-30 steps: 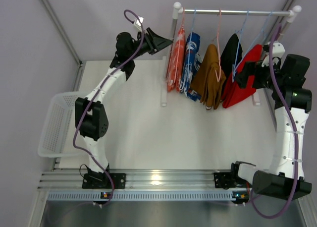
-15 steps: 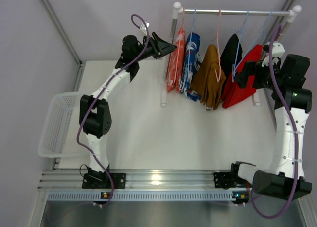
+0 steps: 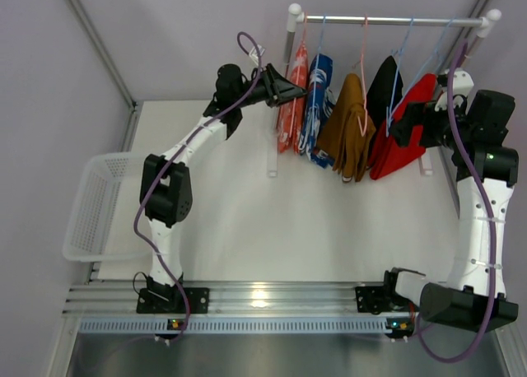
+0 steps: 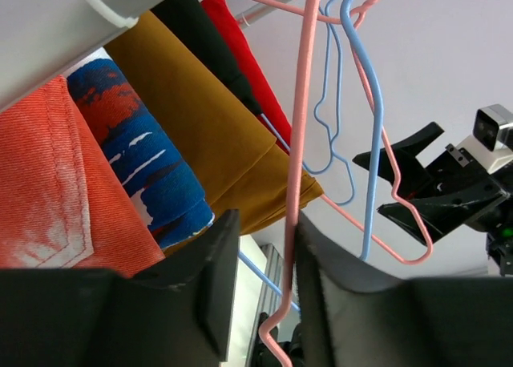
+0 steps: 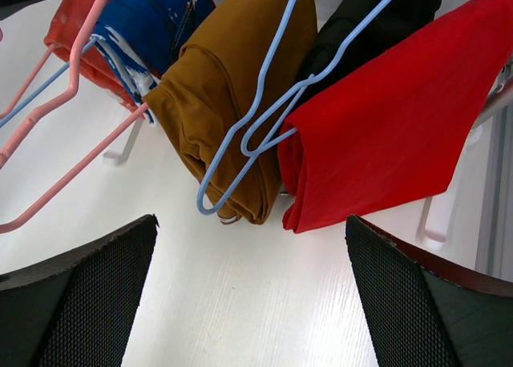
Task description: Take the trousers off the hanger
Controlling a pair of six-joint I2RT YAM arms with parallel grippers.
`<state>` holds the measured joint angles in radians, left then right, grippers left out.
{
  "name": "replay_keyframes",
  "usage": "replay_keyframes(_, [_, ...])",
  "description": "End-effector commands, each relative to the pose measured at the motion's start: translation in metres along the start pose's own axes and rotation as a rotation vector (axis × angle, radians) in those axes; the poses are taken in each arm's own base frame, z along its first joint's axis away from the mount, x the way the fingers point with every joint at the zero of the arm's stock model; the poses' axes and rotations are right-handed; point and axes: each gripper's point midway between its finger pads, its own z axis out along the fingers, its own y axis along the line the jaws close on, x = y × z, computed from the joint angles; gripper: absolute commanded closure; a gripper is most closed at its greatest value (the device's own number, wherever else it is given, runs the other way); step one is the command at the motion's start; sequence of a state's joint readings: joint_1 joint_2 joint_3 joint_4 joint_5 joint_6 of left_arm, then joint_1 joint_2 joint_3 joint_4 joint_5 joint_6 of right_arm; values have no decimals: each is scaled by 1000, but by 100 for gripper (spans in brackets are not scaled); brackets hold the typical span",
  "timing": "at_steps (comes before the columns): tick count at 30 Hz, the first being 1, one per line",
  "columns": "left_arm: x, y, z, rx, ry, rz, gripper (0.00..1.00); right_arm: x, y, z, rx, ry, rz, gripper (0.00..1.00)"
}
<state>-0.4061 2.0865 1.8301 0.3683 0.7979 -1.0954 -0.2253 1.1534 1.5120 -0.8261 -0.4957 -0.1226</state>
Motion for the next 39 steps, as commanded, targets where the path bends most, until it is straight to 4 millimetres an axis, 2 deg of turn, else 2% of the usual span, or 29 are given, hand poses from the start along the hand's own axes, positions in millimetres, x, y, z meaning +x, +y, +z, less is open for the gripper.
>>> replay_keyframes(1, [-12, -31, -1, 105, -17, 68, 65, -2, 2, 0, -15, -10, -8, 0])
replay_keyframes(2, [-14, -36, -1, 117, -15, 67, 70, -1, 2, 0, -18, -12, -5, 0])
replay_keyframes(3, [-14, -41, -2, 136, -12, 77, 80, -1, 3, 1, -21, -12, -4, 0])
replay_keyframes(7, [-17, -63, -6, 207, -11, 78, 100, 1, 6, 3, -42, -12, 10, 0])
replay_keyframes(11, [-23, -86, -10, 259, -22, 70, 100, 1, 10, 2, -59, -18, 7, 1])
replay_keyframes(18, [-40, -142, -21, 337, -69, 179, 100, 0, 12, 1, -68, -22, 3, 1])
replay_keyframes(23, [-43, -168, -27, 377, -71, 253, 100, -2, 11, 2, -71, -26, 10, 1])
replay_keyframes(29, [-34, -184, -34, 399, -54, 336, 100, -7, 14, 3, -88, -39, 22, 0])
replay_keyframes(31, [-28, -182, -36, 385, -36, 341, 100, -10, 17, 3, -99, -46, 42, 1])
replay_keyframes(32, [-26, -192, -41, 388, -41, 384, 100, -15, 19, 1, -106, -58, 45, 1])
replay_keyframes(33, [-23, -193, -43, 380, -38, 397, 100, -20, 23, 0, -122, -72, 61, 0])
replay_keyframes(34, [-17, -181, -43, 344, -26, 404, 100, -27, 25, -4, -127, -93, 61, 1])
replay_keyframes(35, [-15, -180, -46, 332, -22, 419, 100, -31, 27, -5, -134, -106, 54, 1])
replay_keyframes(36, [-11, -193, -55, 339, -22, 450, 100, -35, 30, -6, -144, -116, 93, 1])
replay_keyframes(37, [-3, -182, -56, 315, -8, 462, 100, -43, 32, -8, -150, -139, 94, 0])
replay_keyframes(38, [1, -194, -67, 310, -8, 483, 100, -47, 34, -9, -158, -147, 102, 1])
replay_keyframes(39, [5, -195, -71, 297, -5, 489, 100, -50, 38, -11, -173, -153, 119, 1])
